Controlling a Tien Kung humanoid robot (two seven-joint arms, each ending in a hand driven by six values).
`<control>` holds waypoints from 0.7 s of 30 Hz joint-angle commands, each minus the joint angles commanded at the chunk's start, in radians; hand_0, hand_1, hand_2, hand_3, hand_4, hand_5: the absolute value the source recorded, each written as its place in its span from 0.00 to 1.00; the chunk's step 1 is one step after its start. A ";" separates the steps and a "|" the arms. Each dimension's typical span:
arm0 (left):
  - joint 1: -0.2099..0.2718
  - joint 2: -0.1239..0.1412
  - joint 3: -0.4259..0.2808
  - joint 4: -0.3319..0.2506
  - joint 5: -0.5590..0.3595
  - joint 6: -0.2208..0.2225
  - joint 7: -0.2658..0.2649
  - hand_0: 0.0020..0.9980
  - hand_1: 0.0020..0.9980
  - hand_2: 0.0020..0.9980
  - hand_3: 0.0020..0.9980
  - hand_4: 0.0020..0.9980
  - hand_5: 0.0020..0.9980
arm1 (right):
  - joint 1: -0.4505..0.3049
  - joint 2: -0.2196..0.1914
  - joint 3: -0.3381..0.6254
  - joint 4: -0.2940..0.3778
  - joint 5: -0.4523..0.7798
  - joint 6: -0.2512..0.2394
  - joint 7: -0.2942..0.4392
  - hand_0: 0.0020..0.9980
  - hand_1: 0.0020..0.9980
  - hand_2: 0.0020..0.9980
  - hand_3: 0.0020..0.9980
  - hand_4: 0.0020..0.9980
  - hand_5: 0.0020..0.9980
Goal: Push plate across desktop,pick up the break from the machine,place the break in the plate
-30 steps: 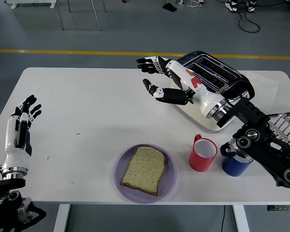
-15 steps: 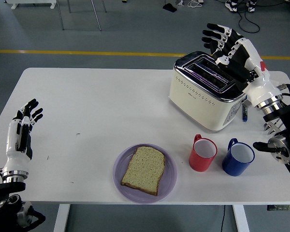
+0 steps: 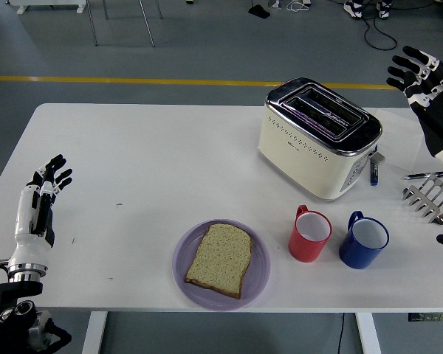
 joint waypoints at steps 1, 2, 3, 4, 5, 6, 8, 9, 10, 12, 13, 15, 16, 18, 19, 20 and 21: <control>-0.001 -0.001 0.001 0.000 0.000 0.000 0.000 0.78 0.81 0.89 0.83 0.51 0.94 | -0.009 0.000 0.012 0.004 0.009 0.003 -0.002 0.80 0.76 0.76 0.77 0.49 0.27; -0.001 -0.001 0.002 0.000 0.001 0.000 0.000 0.78 0.81 0.89 0.83 0.51 0.94 | -0.012 0.000 0.015 0.005 0.011 0.004 -0.002 0.80 0.76 0.76 0.77 0.49 0.27; -0.001 -0.001 0.003 0.000 0.000 0.000 0.000 0.78 0.81 0.89 0.83 0.51 0.94 | -0.016 0.000 0.021 0.006 0.014 0.006 -0.004 0.80 0.76 0.76 0.77 0.49 0.27; -0.002 0.000 0.005 0.000 0.000 0.000 0.000 0.78 0.81 0.89 0.83 0.51 0.94 | -0.019 0.000 0.025 0.006 0.016 0.007 -0.005 0.80 0.76 0.76 0.77 0.49 0.27; -0.002 0.000 0.006 0.000 0.000 0.000 -0.001 0.78 0.81 0.89 0.83 0.51 0.94 | -0.023 0.000 0.029 0.007 0.016 0.008 -0.006 0.80 0.76 0.76 0.77 0.48 0.28; -0.002 0.000 0.006 0.000 0.000 0.001 -0.001 0.78 0.81 0.89 0.83 0.51 0.94 | -0.025 0.000 0.030 0.007 0.016 0.008 -0.007 0.80 0.76 0.76 0.77 0.48 0.28; -0.001 0.000 0.006 0.000 -0.001 0.001 -0.001 0.78 0.81 0.89 0.83 0.51 0.94 | -0.029 0.002 0.033 0.008 0.015 0.012 -0.011 0.80 0.76 0.76 0.77 0.48 0.28; -0.001 0.000 0.006 0.000 -0.001 0.001 -0.001 0.78 0.81 0.89 0.83 0.51 0.94 | -0.031 0.003 0.034 0.008 0.015 0.013 -0.013 0.80 0.76 0.76 0.77 0.48 0.28; -0.001 0.000 0.007 0.000 -0.001 0.001 -0.002 0.78 0.81 0.89 0.83 0.51 0.94 | -0.034 0.005 0.037 0.007 0.016 0.015 -0.015 0.80 0.76 0.76 0.77 0.48 0.28; -0.002 0.001 0.008 0.000 -0.002 0.001 -0.002 0.78 0.81 0.89 0.83 0.51 0.94 | -0.038 0.007 0.041 0.007 0.017 0.016 -0.018 0.80 0.76 0.76 0.77 0.48 0.29; -0.002 0.001 0.008 0.000 -0.002 0.001 -0.003 0.78 0.81 0.89 0.83 0.51 0.94 | -0.039 0.007 0.042 0.007 0.018 0.016 -0.019 0.80 0.76 0.76 0.77 0.48 0.29; -0.003 0.001 0.006 -0.001 -0.002 0.001 -0.003 0.78 0.81 0.89 0.83 0.51 0.94 | -0.040 0.008 0.045 0.007 0.020 0.018 -0.020 0.80 0.76 0.76 0.77 0.48 0.29; -0.005 0.002 0.005 -0.001 -0.003 0.001 -0.003 0.78 0.81 0.89 0.83 0.51 0.94 | -0.038 0.010 0.048 0.007 0.022 0.018 -0.021 0.80 0.76 0.76 0.77 0.48 0.29; -0.007 0.001 0.004 0.000 -0.005 0.002 -0.004 0.78 0.81 0.89 0.83 0.51 0.94 | -0.036 0.013 0.054 0.007 0.029 0.020 -0.023 0.80 0.76 0.77 0.77 0.48 0.30; -0.008 0.001 0.004 -0.001 -0.005 0.002 -0.004 0.78 0.81 0.89 0.83 0.51 0.94 | -0.035 0.013 0.056 0.007 0.030 0.021 -0.025 0.80 0.76 0.77 0.77 0.48 0.30; -0.008 0.001 0.004 -0.001 -0.004 0.001 -0.004 0.78 0.81 0.89 0.83 0.51 0.94 | -0.034 0.014 0.059 0.007 0.031 0.023 -0.026 0.80 0.76 0.77 0.77 0.48 0.30; -0.007 0.000 0.003 -0.001 -0.005 0.001 -0.004 0.78 0.81 0.89 0.83 0.51 0.94 | -0.035 0.015 0.062 0.007 0.030 0.025 -0.028 0.80 0.76 0.77 0.77 0.48 0.30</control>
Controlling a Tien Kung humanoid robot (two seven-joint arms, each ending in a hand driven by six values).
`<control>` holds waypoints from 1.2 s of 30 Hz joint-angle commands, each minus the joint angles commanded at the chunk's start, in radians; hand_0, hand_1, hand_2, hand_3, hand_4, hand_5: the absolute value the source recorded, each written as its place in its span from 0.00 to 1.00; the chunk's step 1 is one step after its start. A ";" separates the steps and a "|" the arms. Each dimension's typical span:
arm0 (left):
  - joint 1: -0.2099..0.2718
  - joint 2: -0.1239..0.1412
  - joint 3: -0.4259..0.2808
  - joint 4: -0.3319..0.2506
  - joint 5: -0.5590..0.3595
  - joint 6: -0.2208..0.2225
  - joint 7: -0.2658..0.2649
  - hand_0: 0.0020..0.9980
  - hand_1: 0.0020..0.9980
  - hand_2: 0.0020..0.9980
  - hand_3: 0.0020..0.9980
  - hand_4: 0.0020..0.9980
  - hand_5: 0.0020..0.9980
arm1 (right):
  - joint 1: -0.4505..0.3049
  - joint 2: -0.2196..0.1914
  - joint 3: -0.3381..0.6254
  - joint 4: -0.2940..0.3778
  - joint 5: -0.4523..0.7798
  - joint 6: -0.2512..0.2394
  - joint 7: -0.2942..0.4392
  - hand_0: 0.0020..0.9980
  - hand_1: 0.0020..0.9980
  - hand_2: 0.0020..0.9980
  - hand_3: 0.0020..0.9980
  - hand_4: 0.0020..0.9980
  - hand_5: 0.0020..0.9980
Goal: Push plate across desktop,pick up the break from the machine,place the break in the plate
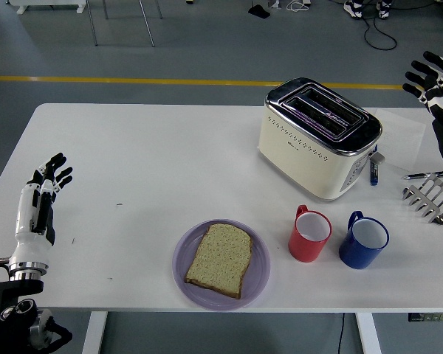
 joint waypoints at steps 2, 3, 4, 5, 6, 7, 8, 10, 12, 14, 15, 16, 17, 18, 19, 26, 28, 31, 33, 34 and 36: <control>0.000 -0.002 -0.001 0.000 -0.001 0.001 0.000 0.78 0.81 0.89 0.83 0.51 0.94 | -0.002 0.001 0.003 0.000 -0.001 0.001 -0.002 0.81 0.77 0.77 0.78 0.48 0.32; -0.001 -0.003 -0.002 0.000 -0.001 0.001 0.000 0.78 0.81 0.89 0.83 0.51 0.94 | -0.003 0.001 0.004 0.000 -0.002 0.001 -0.002 0.81 0.77 0.77 0.78 0.48 0.32; -0.001 -0.003 -0.001 0.000 -0.001 0.001 -0.001 0.78 0.81 0.89 0.83 0.51 0.94 | -0.003 -0.001 0.004 -0.001 -0.001 0.003 -0.004 0.81 0.77 0.77 0.78 0.48 0.32; -0.001 -0.003 0.001 0.000 -0.001 0.001 -0.001 0.78 0.81 0.89 0.83 0.51 0.94 | -0.003 -0.001 0.004 -0.001 -0.001 0.004 -0.005 0.81 0.77 0.77 0.78 0.48 0.32; -0.001 -0.003 0.001 0.000 -0.001 0.001 -0.001 0.78 0.81 0.89 0.83 0.51 0.94 | -0.003 -0.001 0.004 -0.001 -0.002 0.004 -0.006 0.81 0.77 0.77 0.78 0.48 0.32; 0.000 0.000 0.003 0.001 -0.002 0.001 0.000 0.78 0.81 0.89 0.83 0.51 0.94 | -0.003 -0.001 0.003 -0.001 -0.001 0.007 -0.008 0.81 0.77 0.77 0.78 0.48 0.32; 0.000 0.001 0.003 0.001 -0.002 0.001 0.000 0.78 0.81 0.89 0.83 0.51 0.94 | -0.003 0.000 0.003 -0.001 -0.001 0.008 -0.009 0.81 0.77 0.77 0.78 0.48 0.33; 0.001 0.001 -0.002 0.001 -0.002 0.002 -0.001 0.78 0.81 0.89 0.83 0.51 0.94 | 0.000 0.002 0.005 -0.002 0.000 0.013 -0.013 0.81 0.77 0.77 0.78 0.48 0.33; 0.001 0.001 -0.003 0.001 -0.003 0.002 -0.001 0.78 0.81 0.89 0.83 0.51 0.94 | 0.000 0.000 0.008 -0.001 0.003 0.015 -0.015 0.81 0.77 0.77 0.78 0.48 0.33; 0.000 0.001 -0.003 0.001 -0.003 0.002 -0.001 0.78 0.82 0.89 0.83 0.51 0.95 | 0.000 -0.001 0.009 0.000 0.005 0.016 -0.015 0.82 0.77 0.78 0.79 0.48 0.34; -0.001 0.001 -0.002 0.001 -0.003 0.002 -0.001 0.78 0.82 0.89 0.83 0.51 0.95 | 0.000 -0.001 0.010 -0.001 0.004 0.017 -0.016 0.82 0.77 0.78 0.79 0.48 0.34; -0.001 0.001 -0.001 0.001 -0.003 0.002 -0.001 0.78 0.82 0.89 0.83 0.51 0.95 | 0.000 -0.001 0.010 -0.001 0.004 0.017 -0.017 0.82 0.77 0.78 0.79 0.48 0.34; -0.002 0.001 -0.001 0.001 -0.004 0.002 -0.001 0.78 0.82 0.89 0.83 0.51 0.95 | 0.000 0.000 0.011 -0.003 0.006 0.018 -0.018 0.82 0.77 0.78 0.79 0.48 0.34; -0.002 0.001 -0.001 0.001 -0.004 0.002 -0.001 0.78 0.82 0.89 0.83 0.51 0.95 | 0.000 0.001 0.011 -0.004 0.007 0.018 -0.019 0.82 0.77 0.78 0.79 0.48 0.34; -0.003 0.001 -0.001 0.001 -0.006 0.003 -0.001 0.78 0.82 0.89 0.83 0.51 0.95 | 0.000 0.003 0.009 -0.004 0.007 0.020 -0.022 0.82 0.77 0.78 0.79 0.48 0.34; -0.002 0.002 -0.001 0.001 -0.013 0.003 -0.001 0.78 0.82 0.89 0.83 0.50 0.96 | -0.004 0.004 0.011 -0.004 0.010 0.024 -0.029 0.82 0.78 0.79 0.82 0.49 0.37; 0.001 0.002 -0.001 0.001 -0.017 0.004 -0.001 0.78 0.82 0.89 0.83 0.50 0.96 | -0.008 0.004 0.013 -0.003 0.019 0.027 -0.034 0.82 0.78 0.79 0.82 0.49 0.37; 0.002 0.003 -0.001 0.001 -0.017 0.005 -0.001 0.78 0.82 0.89 0.83 0.50 0.96 | -0.010 0.005 0.013 -0.005 0.020 0.030 -0.037 0.82 0.78 0.79 0.82 0.49 0.37; 0.001 0.004 -0.001 0.000 -0.016 0.005 -0.001 0.79 0.82 0.89 0.83 0.50 0.96 | -0.009 0.007 0.013 -0.006 0.020 0.031 -0.039 0.82 0.78 0.79 0.82 0.49 0.37; 0.000 0.004 -0.002 0.000 -0.016 0.006 -0.001 0.79 0.82 0.89 0.83 0.50 0.96 | -0.008 0.008 0.013 -0.008 0.019 0.032 -0.040 0.82 0.78 0.79 0.82 0.49 0.37; -0.005 0.005 -0.005 0.000 -0.015 0.006 0.000 0.79 0.82 0.89 0.83 0.50 0.96 | -0.005 0.010 0.016 -0.008 0.020 0.033 -0.041 0.82 0.78 0.79 0.82 0.49 0.37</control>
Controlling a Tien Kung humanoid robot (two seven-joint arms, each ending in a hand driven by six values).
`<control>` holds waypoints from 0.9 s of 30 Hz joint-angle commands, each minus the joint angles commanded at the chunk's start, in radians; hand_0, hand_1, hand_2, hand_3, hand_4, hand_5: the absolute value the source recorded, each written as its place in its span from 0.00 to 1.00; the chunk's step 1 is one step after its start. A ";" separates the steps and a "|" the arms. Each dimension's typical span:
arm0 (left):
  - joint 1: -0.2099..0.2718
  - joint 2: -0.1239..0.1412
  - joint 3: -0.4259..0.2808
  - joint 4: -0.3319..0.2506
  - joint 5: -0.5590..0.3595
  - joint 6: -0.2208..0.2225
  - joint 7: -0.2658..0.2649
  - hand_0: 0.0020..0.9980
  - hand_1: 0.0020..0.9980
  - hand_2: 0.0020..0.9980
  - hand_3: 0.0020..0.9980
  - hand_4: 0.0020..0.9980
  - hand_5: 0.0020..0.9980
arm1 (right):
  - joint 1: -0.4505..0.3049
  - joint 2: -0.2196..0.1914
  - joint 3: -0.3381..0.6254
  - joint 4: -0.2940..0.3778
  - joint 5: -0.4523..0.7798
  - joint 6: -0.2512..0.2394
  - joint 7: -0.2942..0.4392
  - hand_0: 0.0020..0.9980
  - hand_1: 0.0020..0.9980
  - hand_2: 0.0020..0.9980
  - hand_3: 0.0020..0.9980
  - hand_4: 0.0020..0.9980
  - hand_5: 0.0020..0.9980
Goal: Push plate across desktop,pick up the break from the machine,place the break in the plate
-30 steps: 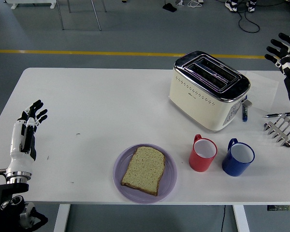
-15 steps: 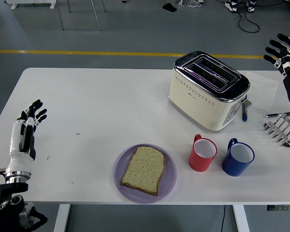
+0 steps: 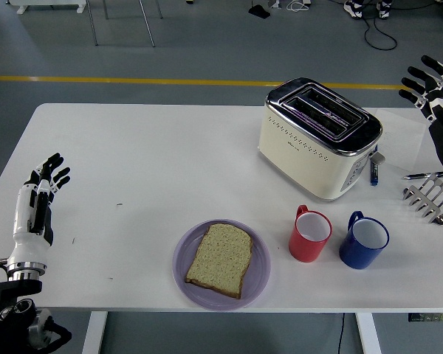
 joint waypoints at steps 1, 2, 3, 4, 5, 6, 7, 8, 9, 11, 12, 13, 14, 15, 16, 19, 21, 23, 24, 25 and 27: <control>-0.003 0.000 -0.002 0.000 0.000 0.000 0.001 0.79 0.82 0.89 0.83 0.50 0.96 | 0.002 0.001 0.003 0.000 0.000 0.001 -0.001 0.82 0.78 0.79 0.82 0.49 0.37; -0.004 0.000 -0.004 -0.001 0.000 0.001 0.001 0.79 0.82 0.89 0.83 0.50 0.96 | 0.002 0.002 0.004 0.000 0.000 0.001 -0.002 0.82 0.78 0.79 0.82 0.50 0.39; -0.005 -0.001 -0.005 -0.001 0.001 0.001 0.002 0.79 0.82 0.89 0.83 0.50 0.96 | 0.002 0.002 0.007 0.000 0.000 0.002 -0.003 0.82 0.78 0.79 0.82 0.50 0.39; -0.006 -0.002 -0.007 -0.001 0.001 0.002 0.003 0.79 0.82 0.89 0.83 0.50 0.96 | 0.002 0.002 0.009 0.001 0.001 0.003 -0.004 0.82 0.78 0.79 0.82 0.50 0.39; -0.006 -0.002 -0.007 -0.001 0.002 0.003 0.004 0.79 0.82 0.89 0.83 0.50 0.96 | 0.001 0.002 0.010 0.001 0.003 0.004 -0.005 0.82 0.78 0.79 0.82 0.50 0.39; -0.006 -0.002 -0.007 -0.001 0.002 0.003 0.005 0.79 0.82 0.89 0.83 0.50 0.96 | 0.001 0.001 0.010 0.001 0.004 0.005 -0.007 0.82 0.78 0.79 0.82 0.50 0.39; -0.006 -0.002 -0.006 -0.001 0.003 0.003 0.006 0.79 0.82 0.89 0.83 0.50 0.96 | 0.001 0.002 0.010 0.001 0.007 0.007 -0.009 0.82 0.78 0.79 0.82 0.50 0.39; -0.006 -0.001 -0.006 0.000 0.003 0.004 0.007 0.79 0.83 0.89 0.84 0.50 0.96 | 0.001 0.003 0.010 0.001 0.010 0.010 -0.012 0.82 0.78 0.79 0.82 0.50 0.40; -0.006 -0.001 -0.006 0.000 0.003 0.005 0.008 0.79 0.83 0.89 0.84 0.50 0.96 | 0.001 0.003 0.010 0.000 0.010 0.010 -0.014 0.82 0.78 0.79 0.82 0.50 0.40; -0.006 -0.002 -0.008 0.000 0.004 0.007 0.009 0.79 0.83 0.89 0.84 0.50 0.96 | 0.001 0.006 0.012 -0.001 0.012 0.010 -0.015 0.82 0.78 0.79 0.82 0.50 0.40; -0.006 -0.002 -0.008 0.000 0.004 0.008 0.009 0.79 0.83 0.89 0.84 0.50 0.96 | 0.001 0.006 0.012 -0.001 0.013 0.010 -0.015 0.82 0.78 0.79 0.82 0.50 0.40; -0.008 -0.002 -0.010 -0.001 0.003 0.010 0.008 0.79 0.83 0.89 0.84 0.50 0.96 | 0.002 0.006 0.014 0.000 0.014 0.010 -0.017 0.82 0.78 0.79 0.82 0.50 0.40; -0.010 -0.002 -0.011 -0.001 0.003 0.011 0.008 0.80 0.84 0.90 0.84 0.50 0.96 | 0.002 0.006 0.015 0.000 0.015 0.010 -0.018 0.82 0.78 0.80 0.83 0.50 0.42; -0.011 -0.002 -0.011 -0.001 0.003 0.012 0.008 0.80 0.84 0.90 0.84 0.50 0.96 | 0.002 0.006 0.016 0.000 0.015 0.010 -0.018 0.82 0.78 0.80 0.83 0.50 0.42; -0.012 -0.002 -0.012 -0.001 0.003 0.013 0.008 0.80 0.84 0.90 0.84 0.50 0.96 | 0.002 0.006 0.017 0.000 0.016 0.010 -0.018 0.82 0.78 0.80 0.83 0.50 0.42; -0.013 -0.002 -0.013 0.000 0.002 0.017 0.007 0.80 0.84 0.90 0.84 0.50 0.96 | 0.002 0.005 0.020 0.001 0.021 0.008 -0.021 0.82 0.78 0.80 0.83 0.50 0.42; -0.012 0.000 -0.011 0.000 0.001 0.017 0.008 0.80 0.84 0.90 0.84 0.50 0.96 | 0.003 0.004 0.020 0.001 0.021 0.009 -0.022 0.82 0.78 0.80 0.83 0.50 0.42; -0.010 0.000 -0.011 0.001 0.000 0.019 0.008 0.80 0.84 0.90 0.84 0.50 0.96 | 0.007 0.005 0.019 0.000 0.020 0.010 -0.024 0.82 0.78 0.80 0.83 0.50 0.42; -0.009 -0.001 -0.012 0.001 0.000 0.020 0.008 0.80 0.84 0.90 0.84 0.50 0.96 | 0.009 0.007 0.017 -0.001 0.020 0.011 -0.025 0.82 0.78 0.80 0.83 0.50 0.42; -0.009 -0.002 -0.012 0.000 0.000 0.020 0.008 0.80 0.84 0.90 0.84 0.50 0.96 | 0.010 0.008 0.016 -0.002 0.020 0.011 -0.026 0.82 0.78 0.80 0.83 0.50 0.42; -0.009 -0.003 -0.014 0.000 0.001 0.021 0.007 0.80 0.84 0.90 0.84 0.51 0.96 | 0.013 0.009 0.013 -0.003 0.020 0.012 -0.027 0.82 0.78 0.80 0.83 0.50 0.43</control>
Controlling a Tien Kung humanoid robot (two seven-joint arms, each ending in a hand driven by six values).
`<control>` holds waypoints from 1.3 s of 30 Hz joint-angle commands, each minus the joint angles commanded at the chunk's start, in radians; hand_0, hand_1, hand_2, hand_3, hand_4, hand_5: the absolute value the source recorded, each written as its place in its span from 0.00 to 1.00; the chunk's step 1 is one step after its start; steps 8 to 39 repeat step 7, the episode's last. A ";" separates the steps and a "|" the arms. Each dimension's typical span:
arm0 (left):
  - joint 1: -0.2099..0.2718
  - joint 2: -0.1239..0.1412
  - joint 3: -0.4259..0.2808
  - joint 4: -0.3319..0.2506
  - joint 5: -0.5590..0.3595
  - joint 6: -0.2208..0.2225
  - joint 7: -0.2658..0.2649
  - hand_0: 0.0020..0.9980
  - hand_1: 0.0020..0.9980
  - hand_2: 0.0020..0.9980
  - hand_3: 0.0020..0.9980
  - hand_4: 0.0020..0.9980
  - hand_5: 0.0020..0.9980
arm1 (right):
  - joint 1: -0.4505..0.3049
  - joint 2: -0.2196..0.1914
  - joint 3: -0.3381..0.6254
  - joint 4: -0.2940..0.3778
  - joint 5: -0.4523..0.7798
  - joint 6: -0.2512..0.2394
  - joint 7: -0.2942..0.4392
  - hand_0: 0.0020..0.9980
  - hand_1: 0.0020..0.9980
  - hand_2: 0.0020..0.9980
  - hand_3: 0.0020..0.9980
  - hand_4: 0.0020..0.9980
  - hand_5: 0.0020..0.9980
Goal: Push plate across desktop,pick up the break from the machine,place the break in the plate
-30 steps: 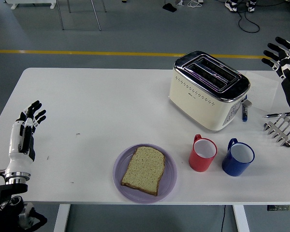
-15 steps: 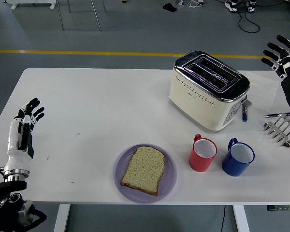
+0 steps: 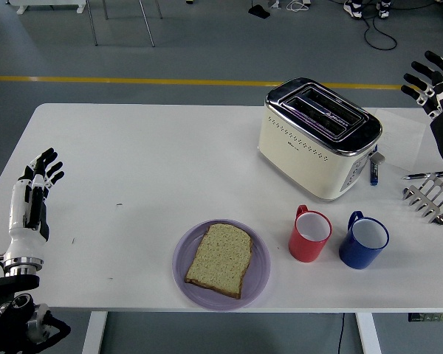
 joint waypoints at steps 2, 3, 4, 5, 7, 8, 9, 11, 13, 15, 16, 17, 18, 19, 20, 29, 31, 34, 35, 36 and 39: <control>0.000 -0.002 -0.001 0.000 -0.001 0.000 0.001 0.80 0.84 0.90 0.84 0.51 0.96 | 0.005 0.002 -0.006 -0.001 -0.002 0.003 -0.001 0.82 0.78 0.80 0.83 0.50 0.43; 0.000 -0.002 -0.001 0.000 -0.001 0.000 0.001 0.80 0.84 0.90 0.84 0.51 0.96 | 0.006 0.003 -0.008 -0.002 -0.003 0.004 -0.002 0.82 0.78 0.80 0.83 0.50 0.43; 0.000 -0.002 -0.001 0.000 -0.001 0.000 0.001 0.80 0.84 0.90 0.84 0.51 0.96 | 0.009 0.005 -0.011 -0.002 -0.004 0.005 -0.003 0.82 0.78 0.80 0.83 0.50 0.43; 0.000 -0.002 -0.001 0.001 -0.001 0.000 0.002 0.80 0.84 0.90 0.84 0.51 0.96 | 0.010 0.005 -0.013 -0.002 -0.004 0.005 -0.003 0.82 0.78 0.80 0.83 0.50 0.43; -0.002 -0.002 -0.003 0.002 -0.001 -0.001 0.004 0.80 0.84 0.90 0.84 0.51 0.96 | 0.014 0.007 -0.017 -0.003 -0.006 0.008 -0.005 0.82 0.78 0.80 0.83 0.50 0.43; -0.002 -0.002 -0.003 0.002 -0.001 -0.001 0.004 0.80 0.84 0.90 0.84 0.51 0.96 | 0.014 0.007 -0.017 -0.003 -0.006 0.008 -0.005 0.82 0.78 0.80 0.83 0.50 0.43; -0.002 -0.002 -0.003 0.002 -0.001 -0.001 0.004 0.80 0.84 0.90 0.84 0.51 0.96 | 0.014 0.007 -0.017 -0.003 -0.006 0.008 -0.005 0.82 0.78 0.80 0.83 0.50 0.43; -0.002 -0.002 -0.003 0.002 -0.001 -0.001 0.004 0.80 0.84 0.90 0.84 0.51 0.96 | 0.014 0.007 -0.017 -0.003 -0.006 0.008 -0.005 0.82 0.78 0.80 0.83 0.50 0.43; -0.002 -0.002 -0.003 0.002 -0.001 -0.001 0.004 0.80 0.84 0.90 0.84 0.51 0.96 | 0.014 0.007 -0.017 -0.003 -0.006 0.008 -0.005 0.82 0.78 0.80 0.83 0.50 0.43; -0.002 -0.002 -0.003 0.002 -0.001 -0.001 0.004 0.80 0.84 0.90 0.84 0.51 0.96 | 0.014 0.007 -0.017 -0.003 -0.006 0.008 -0.005 0.82 0.78 0.80 0.83 0.50 0.43; -0.002 -0.002 -0.003 0.002 -0.001 -0.001 0.004 0.80 0.84 0.90 0.84 0.51 0.96 | 0.014 0.007 -0.017 -0.003 -0.006 0.008 -0.005 0.82 0.78 0.80 0.83 0.50 0.43; -0.002 -0.002 -0.003 0.002 -0.001 -0.001 0.004 0.80 0.84 0.90 0.84 0.51 0.96 | 0.014 0.007 -0.017 -0.003 -0.006 0.008 -0.005 0.82 0.78 0.80 0.83 0.50 0.43; -0.002 -0.002 -0.003 0.002 -0.001 -0.001 0.004 0.80 0.84 0.90 0.84 0.51 0.96 | 0.014 0.007 -0.017 -0.003 -0.006 0.008 -0.005 0.82 0.78 0.80 0.83 0.50 0.43; -0.002 -0.002 -0.003 0.002 -0.001 -0.001 0.004 0.80 0.84 0.90 0.84 0.51 0.96 | 0.014 0.007 -0.017 -0.003 -0.006 0.008 -0.005 0.82 0.78 0.80 0.83 0.50 0.43; -0.002 -0.002 -0.003 0.002 -0.001 -0.001 0.004 0.80 0.84 0.90 0.84 0.51 0.96 | 0.014 0.007 -0.017 -0.003 -0.006 0.008 -0.005 0.82 0.78 0.80 0.83 0.50 0.43; -0.002 -0.002 -0.003 0.002 -0.001 -0.001 0.004 0.80 0.84 0.90 0.84 0.51 0.96 | 0.014 0.007 -0.017 -0.003 -0.006 0.008 -0.005 0.82 0.78 0.80 0.83 0.50 0.43; -0.002 -0.002 -0.003 0.002 -0.001 -0.001 0.004 0.80 0.84 0.90 0.84 0.51 0.96 | 0.014 0.007 -0.017 -0.003 -0.006 0.008 -0.005 0.82 0.78 0.80 0.83 0.50 0.43; -0.002 -0.002 -0.003 0.002 -0.001 -0.001 0.004 0.80 0.84 0.90 0.84 0.51 0.96 | 0.014 0.007 -0.017 -0.003 -0.006 0.008 -0.005 0.82 0.78 0.80 0.83 0.50 0.43; -0.002 -0.002 -0.003 0.002 -0.001 -0.001 0.004 0.80 0.84 0.90 0.84 0.51 0.96 | 0.014 0.007 -0.017 -0.003 -0.006 0.008 -0.005 0.82 0.78 0.80 0.83 0.50 0.43; -0.002 -0.002 -0.003 0.002 -0.001 -0.001 0.004 0.80 0.84 0.90 0.84 0.51 0.96 | 0.014 0.007 -0.017 -0.003 -0.006 0.008 -0.005 0.82 0.78 0.80 0.83 0.50 0.43; -0.002 -0.002 -0.003 0.002 -0.001 -0.001 0.004 0.80 0.84 0.90 0.84 0.51 0.96 | 0.014 0.007 -0.017 -0.003 -0.006 0.008 -0.005 0.82 0.78 0.80 0.83 0.50 0.43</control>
